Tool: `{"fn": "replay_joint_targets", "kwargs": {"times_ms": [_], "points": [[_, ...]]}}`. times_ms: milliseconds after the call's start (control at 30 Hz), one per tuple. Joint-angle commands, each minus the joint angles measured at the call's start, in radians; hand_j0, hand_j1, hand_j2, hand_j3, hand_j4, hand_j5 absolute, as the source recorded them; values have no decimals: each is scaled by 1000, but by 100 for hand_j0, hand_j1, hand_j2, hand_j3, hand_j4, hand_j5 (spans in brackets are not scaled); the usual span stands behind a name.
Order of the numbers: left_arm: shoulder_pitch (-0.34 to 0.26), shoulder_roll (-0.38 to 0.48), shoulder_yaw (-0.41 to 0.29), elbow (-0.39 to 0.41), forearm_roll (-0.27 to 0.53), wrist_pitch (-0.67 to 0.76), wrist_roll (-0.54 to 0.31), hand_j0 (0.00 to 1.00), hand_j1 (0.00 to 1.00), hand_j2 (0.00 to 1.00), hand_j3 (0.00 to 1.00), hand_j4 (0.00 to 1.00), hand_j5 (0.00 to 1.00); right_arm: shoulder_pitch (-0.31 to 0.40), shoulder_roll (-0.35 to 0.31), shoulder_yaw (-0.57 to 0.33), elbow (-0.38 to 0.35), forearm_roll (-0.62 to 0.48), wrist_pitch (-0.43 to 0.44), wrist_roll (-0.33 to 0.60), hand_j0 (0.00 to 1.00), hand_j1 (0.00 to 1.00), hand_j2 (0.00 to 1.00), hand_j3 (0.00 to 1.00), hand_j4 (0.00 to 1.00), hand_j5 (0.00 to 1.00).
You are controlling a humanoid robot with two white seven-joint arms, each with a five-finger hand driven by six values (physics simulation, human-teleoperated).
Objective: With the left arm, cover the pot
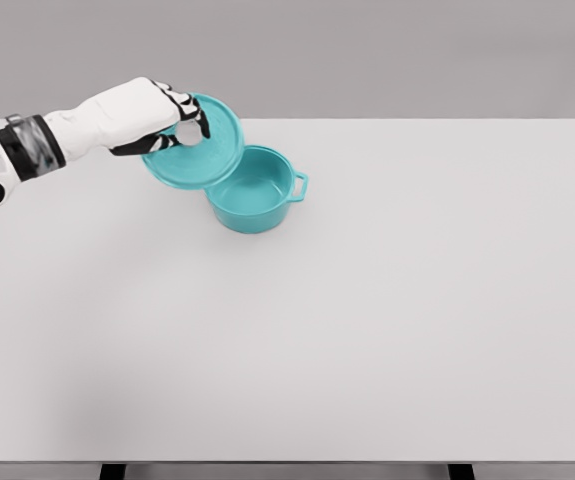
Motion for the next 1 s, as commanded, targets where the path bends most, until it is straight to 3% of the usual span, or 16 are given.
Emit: {"fn": "replay_joint_targets", "kwargs": {"times_ms": [0,600,967], "points": [[0,-12,-15,-4,6,2,1,45,45,45,45,45,45,0,0,0,-1,0,0,0,100,100,100,100,100,100],[-17,-84,-73,-1,-3,2,-1,45,45,45,45,45,45,0,0,0,-1,0,0,0,100,100,100,100,100,100],[-20,-136,-72,65,-28,2,-2,46,46,46,46,46,46,0,0,0,-1,0,0,0,100,100,100,100,100,100]]}}
